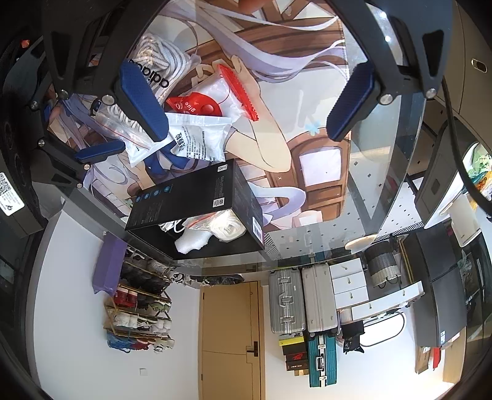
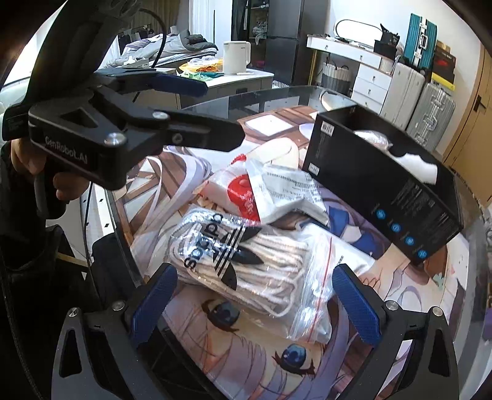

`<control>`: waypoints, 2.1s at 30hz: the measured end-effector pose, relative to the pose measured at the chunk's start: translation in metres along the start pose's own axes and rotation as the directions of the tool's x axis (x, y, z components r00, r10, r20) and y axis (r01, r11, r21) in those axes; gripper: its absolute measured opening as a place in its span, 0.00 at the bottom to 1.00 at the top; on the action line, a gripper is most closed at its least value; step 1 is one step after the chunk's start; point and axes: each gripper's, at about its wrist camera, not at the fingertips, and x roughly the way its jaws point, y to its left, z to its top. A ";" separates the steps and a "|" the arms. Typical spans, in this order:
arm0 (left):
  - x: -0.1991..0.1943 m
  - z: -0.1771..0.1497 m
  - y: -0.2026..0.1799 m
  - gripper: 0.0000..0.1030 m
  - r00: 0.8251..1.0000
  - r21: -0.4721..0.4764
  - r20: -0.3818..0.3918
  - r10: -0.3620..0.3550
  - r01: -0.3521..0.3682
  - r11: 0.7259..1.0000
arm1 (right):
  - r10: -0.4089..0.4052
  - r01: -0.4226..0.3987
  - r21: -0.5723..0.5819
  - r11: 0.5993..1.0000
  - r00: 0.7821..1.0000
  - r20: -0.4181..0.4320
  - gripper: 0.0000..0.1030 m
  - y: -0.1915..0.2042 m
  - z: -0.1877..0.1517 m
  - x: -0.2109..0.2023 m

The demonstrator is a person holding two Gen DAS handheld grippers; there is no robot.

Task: Organize soft objects
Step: 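Close the right tool on the adidas-printed zip bag of white laces, then lift the adidas bag with the right tool while the left tool grasps the silver printed packet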

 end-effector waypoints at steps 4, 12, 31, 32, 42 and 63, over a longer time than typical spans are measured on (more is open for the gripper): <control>0.001 0.000 0.002 1.00 1.000 -0.005 0.000 0.004 -0.004 1.000 | -0.017 0.017 -0.027 0.999 1.000 0.016 0.99 0.004 0.006 0.002; 0.001 -0.001 0.007 1.00 1.000 -0.012 0.000 0.009 -0.009 1.000 | 0.078 -0.078 -0.097 0.992 0.997 -0.001 0.99 0.005 0.024 0.016; 0.004 -0.002 0.009 1.00 1.000 -0.014 -0.013 0.006 -0.006 1.000 | 0.153 -0.155 -0.088 0.984 0.988 -0.032 0.80 -0.006 0.012 0.022; 0.004 -0.002 0.009 1.00 1.000 -0.013 -0.013 0.005 -0.005 1.000 | 0.152 -0.154 -0.096 0.983 0.988 -0.034 0.80 -0.004 0.013 0.024; 0.004 -0.003 0.008 1.00 1.000 -0.021 -0.013 0.005 -0.006 1.000 | 0.205 -0.204 -0.103 0.974 0.979 0.000 0.47 -0.001 0.008 0.011; 0.015 -0.003 0.004 1.00 0.998 -0.040 -0.041 -0.045 0.043 0.998 | 0.090 -0.107 0.063 0.992 0.969 0.231 0.43 -0.061 -0.008 -0.078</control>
